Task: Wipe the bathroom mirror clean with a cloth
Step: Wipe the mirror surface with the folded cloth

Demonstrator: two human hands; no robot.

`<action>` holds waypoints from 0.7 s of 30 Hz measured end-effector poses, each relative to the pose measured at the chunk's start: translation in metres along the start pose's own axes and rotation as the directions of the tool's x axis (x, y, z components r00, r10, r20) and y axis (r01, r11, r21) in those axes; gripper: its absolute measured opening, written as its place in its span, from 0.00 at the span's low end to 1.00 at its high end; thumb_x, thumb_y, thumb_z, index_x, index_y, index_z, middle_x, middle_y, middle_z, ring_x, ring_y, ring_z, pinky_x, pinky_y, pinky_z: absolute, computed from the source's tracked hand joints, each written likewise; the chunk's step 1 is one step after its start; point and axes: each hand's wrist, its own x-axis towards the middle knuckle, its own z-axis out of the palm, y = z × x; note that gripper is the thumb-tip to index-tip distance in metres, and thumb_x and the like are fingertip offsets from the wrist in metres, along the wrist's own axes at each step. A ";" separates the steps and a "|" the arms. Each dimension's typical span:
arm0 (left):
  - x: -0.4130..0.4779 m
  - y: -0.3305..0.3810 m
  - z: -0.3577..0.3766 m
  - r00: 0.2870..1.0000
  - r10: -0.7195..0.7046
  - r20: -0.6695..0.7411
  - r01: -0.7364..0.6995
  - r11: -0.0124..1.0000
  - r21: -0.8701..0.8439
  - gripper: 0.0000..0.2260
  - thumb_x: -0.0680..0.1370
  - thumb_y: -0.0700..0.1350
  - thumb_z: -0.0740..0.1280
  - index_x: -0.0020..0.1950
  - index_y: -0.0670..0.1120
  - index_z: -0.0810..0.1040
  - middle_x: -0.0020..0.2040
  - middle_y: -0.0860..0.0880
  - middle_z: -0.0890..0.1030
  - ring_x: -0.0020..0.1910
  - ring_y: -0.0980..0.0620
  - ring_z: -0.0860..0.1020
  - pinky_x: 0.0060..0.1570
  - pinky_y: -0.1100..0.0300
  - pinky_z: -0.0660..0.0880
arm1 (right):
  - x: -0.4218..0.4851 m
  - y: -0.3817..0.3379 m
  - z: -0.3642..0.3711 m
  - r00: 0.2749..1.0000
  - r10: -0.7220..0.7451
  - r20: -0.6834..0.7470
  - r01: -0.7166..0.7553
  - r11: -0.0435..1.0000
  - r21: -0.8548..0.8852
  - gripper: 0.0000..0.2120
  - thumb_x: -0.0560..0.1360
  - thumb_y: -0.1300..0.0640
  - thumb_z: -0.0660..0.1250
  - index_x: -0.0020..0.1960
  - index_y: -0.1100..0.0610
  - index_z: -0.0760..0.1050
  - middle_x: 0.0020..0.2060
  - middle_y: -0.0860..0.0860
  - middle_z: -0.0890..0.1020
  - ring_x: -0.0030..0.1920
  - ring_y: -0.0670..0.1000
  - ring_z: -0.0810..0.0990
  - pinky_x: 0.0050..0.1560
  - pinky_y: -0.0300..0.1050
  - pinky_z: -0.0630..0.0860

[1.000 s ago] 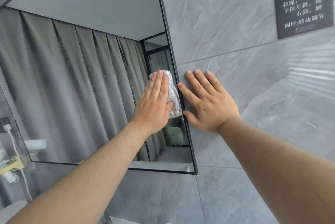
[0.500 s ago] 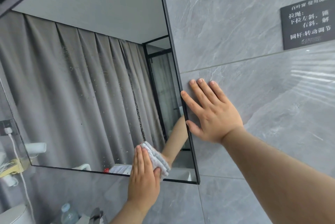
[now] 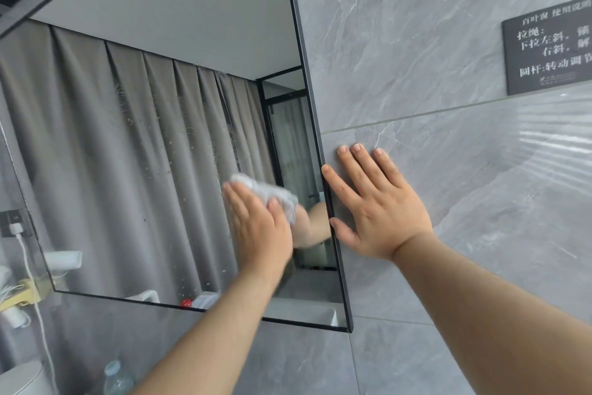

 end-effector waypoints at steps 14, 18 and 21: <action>0.002 -0.010 -0.005 0.999 -0.026 0.026 0.024 0.996 0.085 0.32 0.83 0.50 0.51 0.80 0.39 0.39 0.80 0.38 0.42 0.80 0.43 0.46 0.78 0.50 0.49 | -0.001 0.000 -0.001 1.000 0.002 0.009 -0.002 1.000 -0.002 0.38 0.74 0.39 0.60 0.79 0.56 0.61 0.78 0.63 0.60 0.78 0.63 0.57 0.78 0.62 0.53; -0.069 -0.058 0.010 0.987 -0.116 0.109 0.105 0.989 0.107 0.32 0.81 0.54 0.44 0.76 0.42 0.32 0.80 0.39 0.39 0.80 0.44 0.45 0.78 0.52 0.49 | 0.000 -0.001 -0.001 1.000 0.004 0.004 -0.004 1.000 0.005 0.39 0.73 0.40 0.62 0.79 0.56 0.62 0.77 0.63 0.61 0.78 0.63 0.58 0.78 0.62 0.53; -0.083 -0.071 0.011 0.973 -0.176 0.147 0.164 0.982 0.094 0.32 0.83 0.50 0.49 0.77 0.42 0.31 0.80 0.41 0.37 0.80 0.45 0.44 0.75 0.59 0.44 | 0.000 -0.001 -0.002 1.000 0.001 0.008 -0.001 1.000 0.001 0.39 0.73 0.39 0.62 0.79 0.56 0.61 0.77 0.63 0.61 0.78 0.63 0.58 0.78 0.62 0.53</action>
